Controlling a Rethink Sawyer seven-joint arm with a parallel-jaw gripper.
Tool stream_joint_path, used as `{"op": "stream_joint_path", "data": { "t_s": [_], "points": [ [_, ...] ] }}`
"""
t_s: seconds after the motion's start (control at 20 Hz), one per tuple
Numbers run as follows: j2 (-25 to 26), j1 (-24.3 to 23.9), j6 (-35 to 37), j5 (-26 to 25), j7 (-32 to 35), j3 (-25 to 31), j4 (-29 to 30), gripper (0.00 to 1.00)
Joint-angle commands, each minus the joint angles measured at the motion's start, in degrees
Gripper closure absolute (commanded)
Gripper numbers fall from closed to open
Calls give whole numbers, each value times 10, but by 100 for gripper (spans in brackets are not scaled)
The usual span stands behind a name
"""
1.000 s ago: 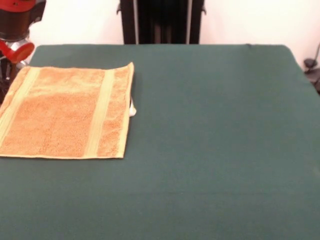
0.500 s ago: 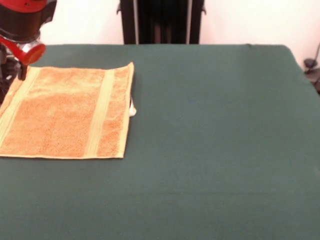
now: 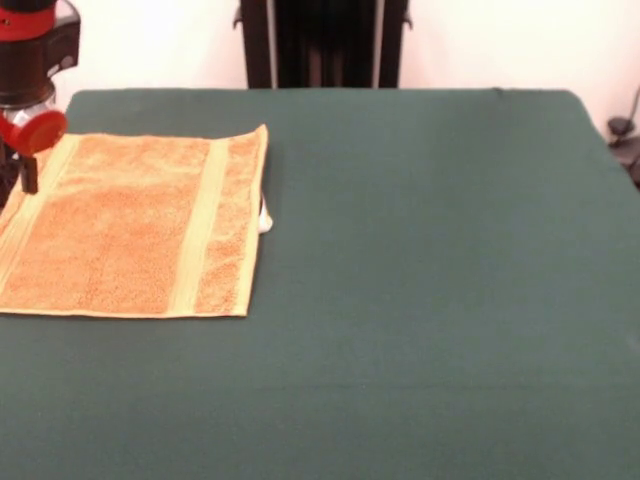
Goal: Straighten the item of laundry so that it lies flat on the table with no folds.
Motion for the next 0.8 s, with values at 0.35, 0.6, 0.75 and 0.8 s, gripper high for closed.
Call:
{"op": "stream_joint_path", "data": {
  "t_s": [0.35, 0.6, 0.75, 0.8],
  "points": [
    [28, 3, -9, 7, -75, 142, 72, 0],
    [17, 23, -11, 4, -42, 133, 82, 0],
    [17, 36, -20, 4, -17, 127, 87, 0],
    [19, 39, -22, 4, -10, 127, 87, 0]
  ]
}}
